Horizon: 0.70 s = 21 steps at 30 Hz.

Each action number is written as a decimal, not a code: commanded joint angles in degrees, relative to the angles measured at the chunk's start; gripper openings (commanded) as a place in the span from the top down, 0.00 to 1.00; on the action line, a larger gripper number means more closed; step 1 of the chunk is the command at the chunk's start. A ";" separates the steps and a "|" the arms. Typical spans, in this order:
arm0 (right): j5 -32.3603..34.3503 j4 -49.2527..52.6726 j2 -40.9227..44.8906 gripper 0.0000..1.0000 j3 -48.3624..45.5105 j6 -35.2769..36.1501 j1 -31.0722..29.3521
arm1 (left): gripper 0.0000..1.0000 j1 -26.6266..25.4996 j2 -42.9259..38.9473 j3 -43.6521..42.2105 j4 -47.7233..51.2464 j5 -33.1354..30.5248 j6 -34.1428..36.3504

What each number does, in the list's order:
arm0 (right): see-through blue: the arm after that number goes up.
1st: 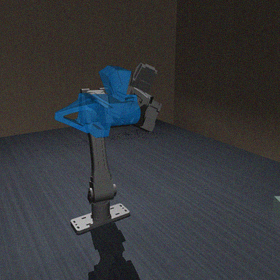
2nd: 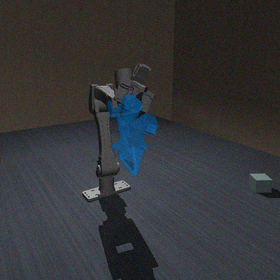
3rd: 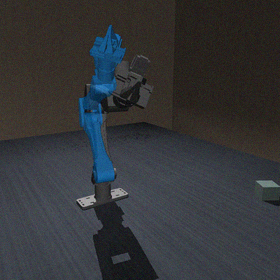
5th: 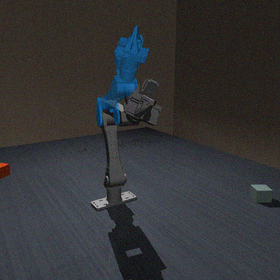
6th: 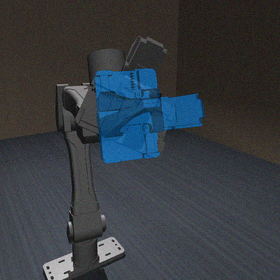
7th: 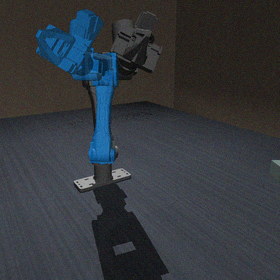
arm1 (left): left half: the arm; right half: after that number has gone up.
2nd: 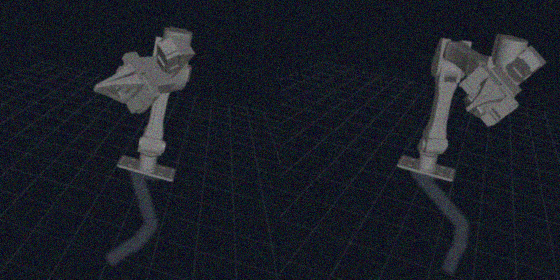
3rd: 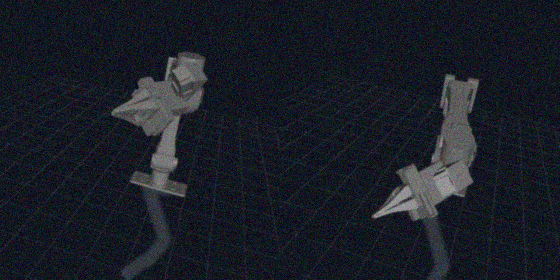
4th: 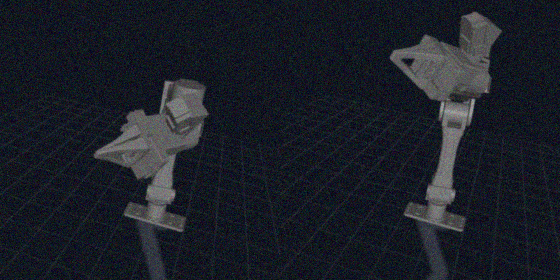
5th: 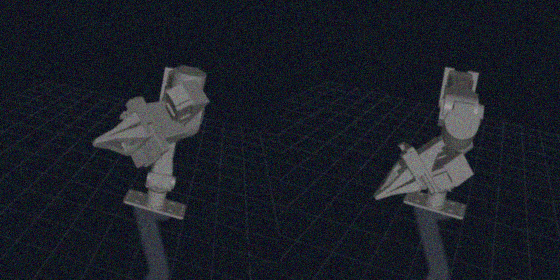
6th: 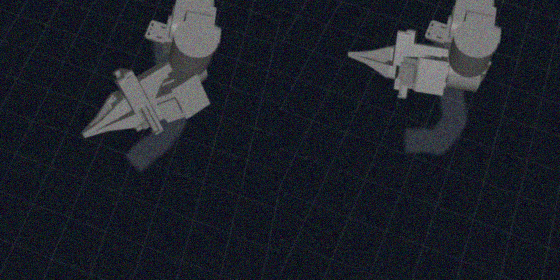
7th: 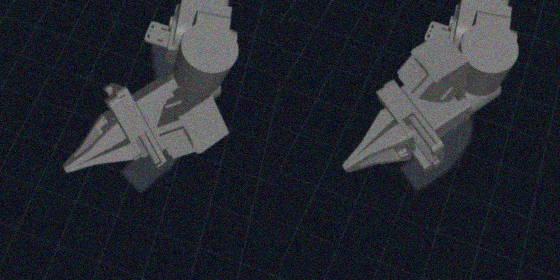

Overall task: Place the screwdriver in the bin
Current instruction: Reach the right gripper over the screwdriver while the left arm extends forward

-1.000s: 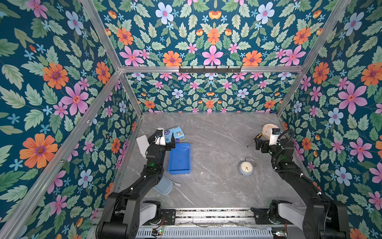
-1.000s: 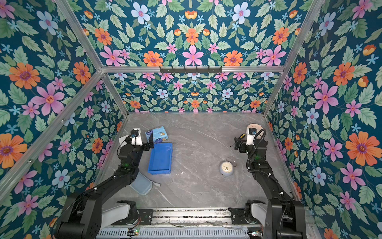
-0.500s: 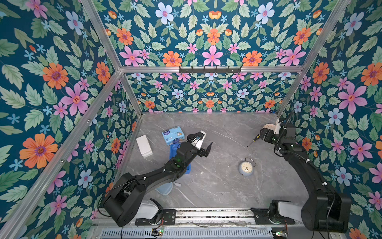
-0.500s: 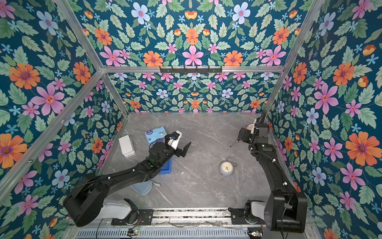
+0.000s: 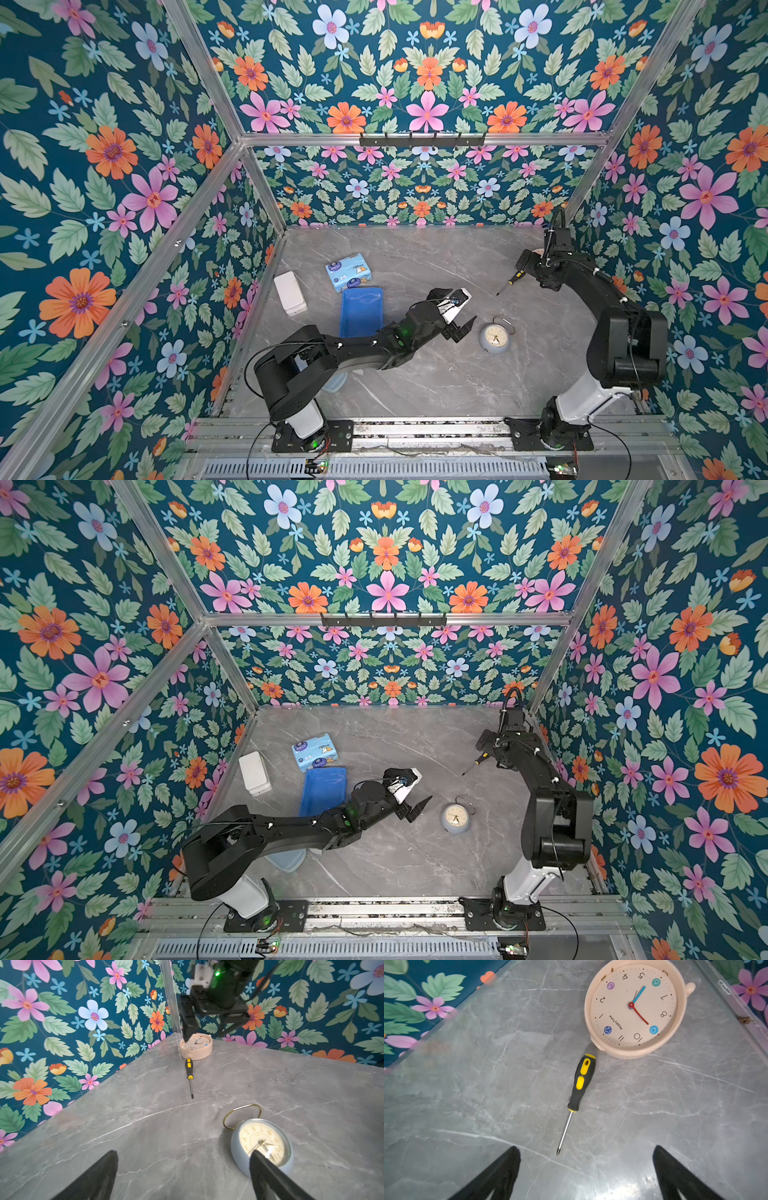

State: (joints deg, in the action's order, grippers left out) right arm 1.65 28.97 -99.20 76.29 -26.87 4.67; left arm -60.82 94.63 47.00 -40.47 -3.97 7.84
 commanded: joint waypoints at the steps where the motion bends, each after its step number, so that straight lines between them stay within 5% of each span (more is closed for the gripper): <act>1: 0.93 5.29 -4.10 0.08 3.86 -2.50 -0.01 | 0.00 -0.99 0.96 0.83 -1.80 -0.34 -0.62; 7: 0.70 6.49 -11.45 0.14 9.26 -2.66 -0.01 | 0.00 -1.48 1.37 1.14 -1.56 -1.12 -0.27; 21: 1.12 10.42 -24.76 0.45 22.45 -3.19 -0.05 | 0.00 -1.76 0.73 0.99 -0.28 -2.89 0.25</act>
State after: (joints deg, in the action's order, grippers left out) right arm 1.63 36.71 -122.93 97.23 -29.36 4.69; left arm -62.63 95.42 47.72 -40.21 -6.20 7.84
